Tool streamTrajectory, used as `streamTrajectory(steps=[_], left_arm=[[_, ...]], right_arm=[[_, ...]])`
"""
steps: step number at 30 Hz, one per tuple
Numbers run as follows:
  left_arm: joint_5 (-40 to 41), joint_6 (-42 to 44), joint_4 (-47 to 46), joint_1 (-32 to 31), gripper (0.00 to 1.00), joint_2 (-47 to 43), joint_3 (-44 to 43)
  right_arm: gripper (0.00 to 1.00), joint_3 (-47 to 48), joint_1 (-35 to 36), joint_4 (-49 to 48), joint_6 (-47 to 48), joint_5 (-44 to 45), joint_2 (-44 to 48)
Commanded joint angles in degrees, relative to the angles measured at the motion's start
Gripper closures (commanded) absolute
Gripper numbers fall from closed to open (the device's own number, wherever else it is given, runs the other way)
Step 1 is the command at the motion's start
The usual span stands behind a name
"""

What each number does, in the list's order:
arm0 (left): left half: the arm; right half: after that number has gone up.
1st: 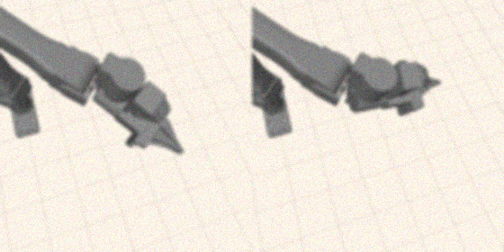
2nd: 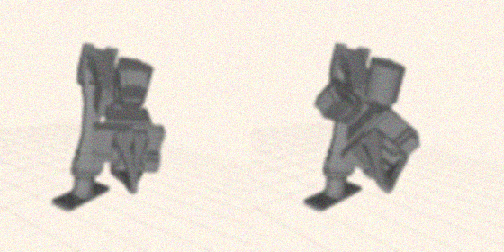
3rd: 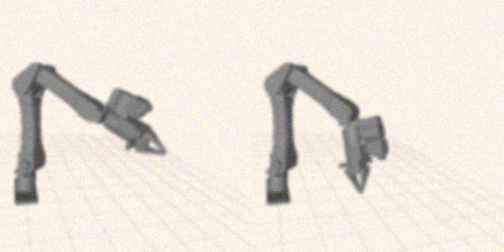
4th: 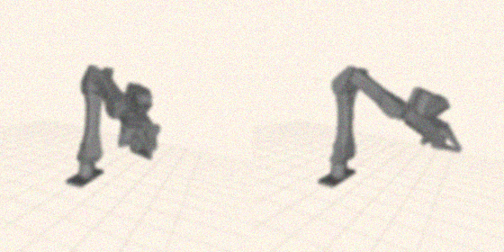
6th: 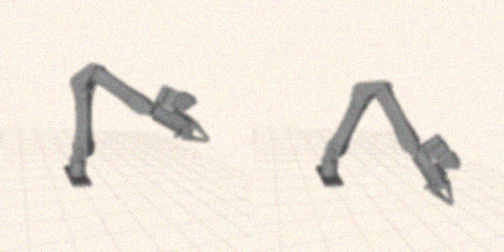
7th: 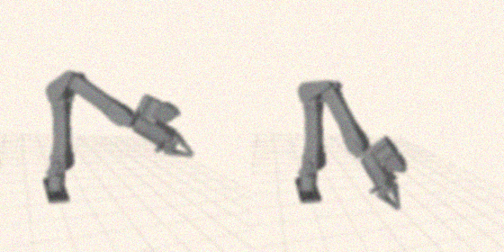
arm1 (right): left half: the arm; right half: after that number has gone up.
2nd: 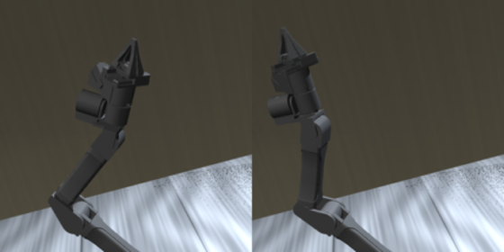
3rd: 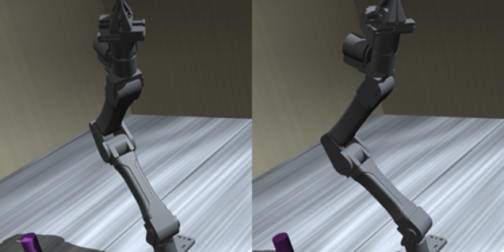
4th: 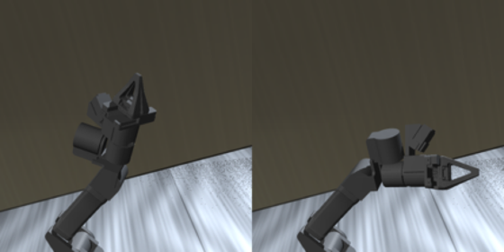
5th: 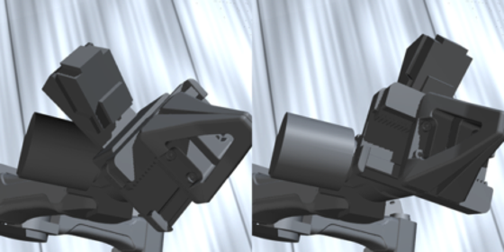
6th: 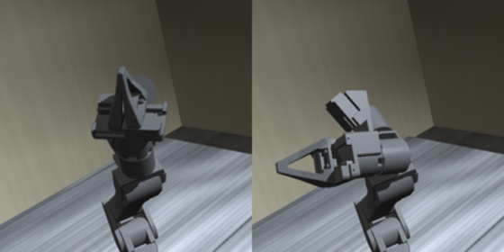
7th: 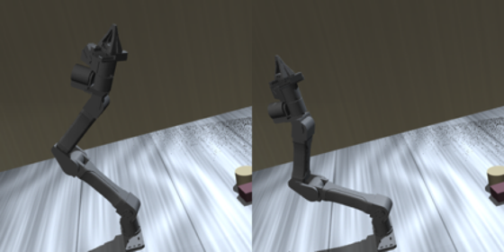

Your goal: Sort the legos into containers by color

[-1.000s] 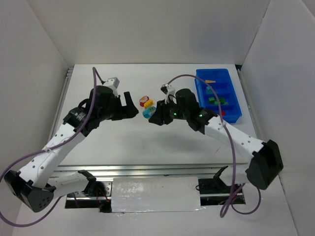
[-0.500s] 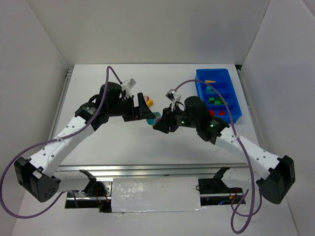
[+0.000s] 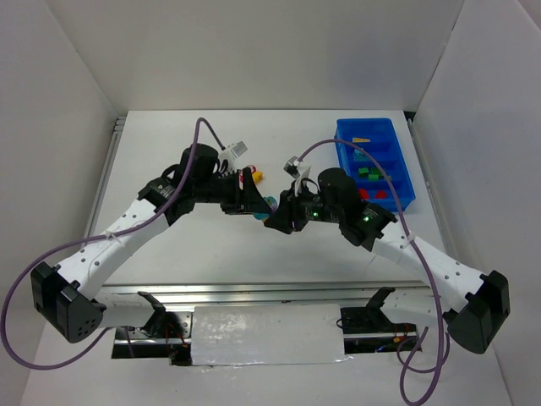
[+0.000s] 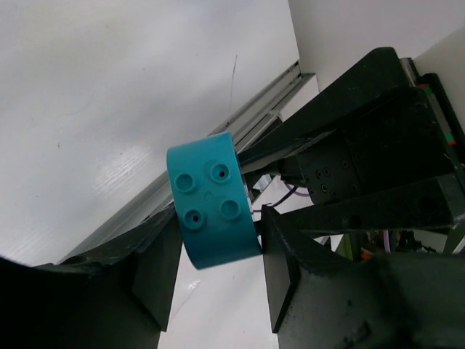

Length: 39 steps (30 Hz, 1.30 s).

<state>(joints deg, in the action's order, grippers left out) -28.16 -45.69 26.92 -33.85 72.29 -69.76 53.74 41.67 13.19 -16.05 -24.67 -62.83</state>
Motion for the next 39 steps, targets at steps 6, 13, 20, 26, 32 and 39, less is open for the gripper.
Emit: streamTrajectory(steps=[6,13,20,26,32,39], left_arm=[[-5.1,-1.7,-4.6,-1.7,0.76,1.7,0.5],[-1.2,-1.2,-4.3,-1.7,1.00,0.9,-0.9],[-1.2,1.9,-9.2,-1.6,1.00,-1.5,-0.8],[-13.7,4.6,-24.2,-1.8,1.00,-5.8,4.6],[-19.9,5.5,-28.6,-2.2,1.00,-8.1,5.9],[-19.3,3.1,-31.8,-2.2,1.00,-9.1,7.4]], right_arm=[[0.91,4.4,1.7,-0.1,3.1,-1.0,0.4],[0.00,-0.3,1.3,-4.2,-0.6,-0.9,4.6],[0.00,-6.6,-13.7,-11.3,-10.5,-27.6,9.2],[0.01,-10.7,-20.7,-27.3,-24.6,-40.7,8.7],[0.11,-11.9,-20.8,-43.3,-34.9,-42.8,8.2],[0.25,-13.0,-20.7,-58.7,-47.2,-45.4,5.5]])
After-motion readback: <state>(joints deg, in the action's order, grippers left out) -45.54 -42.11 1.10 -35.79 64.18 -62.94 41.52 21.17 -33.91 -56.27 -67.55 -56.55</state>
